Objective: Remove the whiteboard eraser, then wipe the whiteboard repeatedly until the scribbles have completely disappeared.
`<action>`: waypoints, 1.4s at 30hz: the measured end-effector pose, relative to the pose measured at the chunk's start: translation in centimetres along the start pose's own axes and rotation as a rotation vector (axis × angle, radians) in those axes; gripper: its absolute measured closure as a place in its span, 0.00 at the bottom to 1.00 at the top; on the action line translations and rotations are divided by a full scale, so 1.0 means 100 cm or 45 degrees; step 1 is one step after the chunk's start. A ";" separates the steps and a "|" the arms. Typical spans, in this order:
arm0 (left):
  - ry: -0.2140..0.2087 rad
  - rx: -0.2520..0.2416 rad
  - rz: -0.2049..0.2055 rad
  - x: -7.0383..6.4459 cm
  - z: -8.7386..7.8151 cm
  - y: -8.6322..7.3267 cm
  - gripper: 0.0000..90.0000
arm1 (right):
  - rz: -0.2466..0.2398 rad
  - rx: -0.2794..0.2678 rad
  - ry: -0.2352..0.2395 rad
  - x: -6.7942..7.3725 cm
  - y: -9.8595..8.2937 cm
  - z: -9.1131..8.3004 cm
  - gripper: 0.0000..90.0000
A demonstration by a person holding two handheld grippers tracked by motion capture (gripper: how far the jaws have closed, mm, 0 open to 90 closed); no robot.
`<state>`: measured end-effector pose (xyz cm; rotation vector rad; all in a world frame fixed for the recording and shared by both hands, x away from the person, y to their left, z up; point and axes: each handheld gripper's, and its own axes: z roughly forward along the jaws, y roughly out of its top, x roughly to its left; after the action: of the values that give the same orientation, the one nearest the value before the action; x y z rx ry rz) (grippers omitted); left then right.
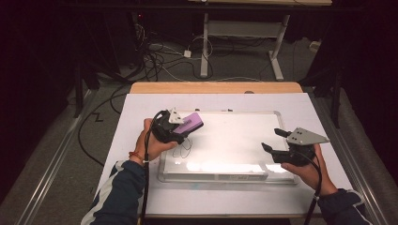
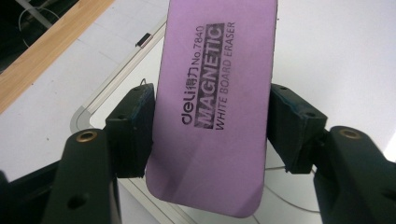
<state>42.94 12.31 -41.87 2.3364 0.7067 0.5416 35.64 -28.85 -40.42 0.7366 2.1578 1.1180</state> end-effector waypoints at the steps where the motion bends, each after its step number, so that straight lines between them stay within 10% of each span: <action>1: -0.002 0.005 0.004 0.001 0.001 -0.001 0.40 | 0.003 0.005 -0.005 -0.001 -0.001 -0.001 0.34; 19: 0.017 0.140 0.006 0.012 0.018 -0.020 0.40 | 0.035 0.094 0.000 -0.003 -0.019 -0.003 0.32; 32: 0.019 0.107 -0.023 0.009 0.034 -0.011 0.27 | 0.017 0.104 0.012 -0.001 -0.017 -0.004 0.32; 42: -0.091 0.094 -0.060 0.018 0.040 -0.001 0.40 | 0.034 0.093 0.030 -0.002 -0.018 -0.006 0.32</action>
<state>46.43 11.70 -44.41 2.3885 0.7581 0.4153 34.99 -30.24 -41.60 0.7905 2.2247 1.0716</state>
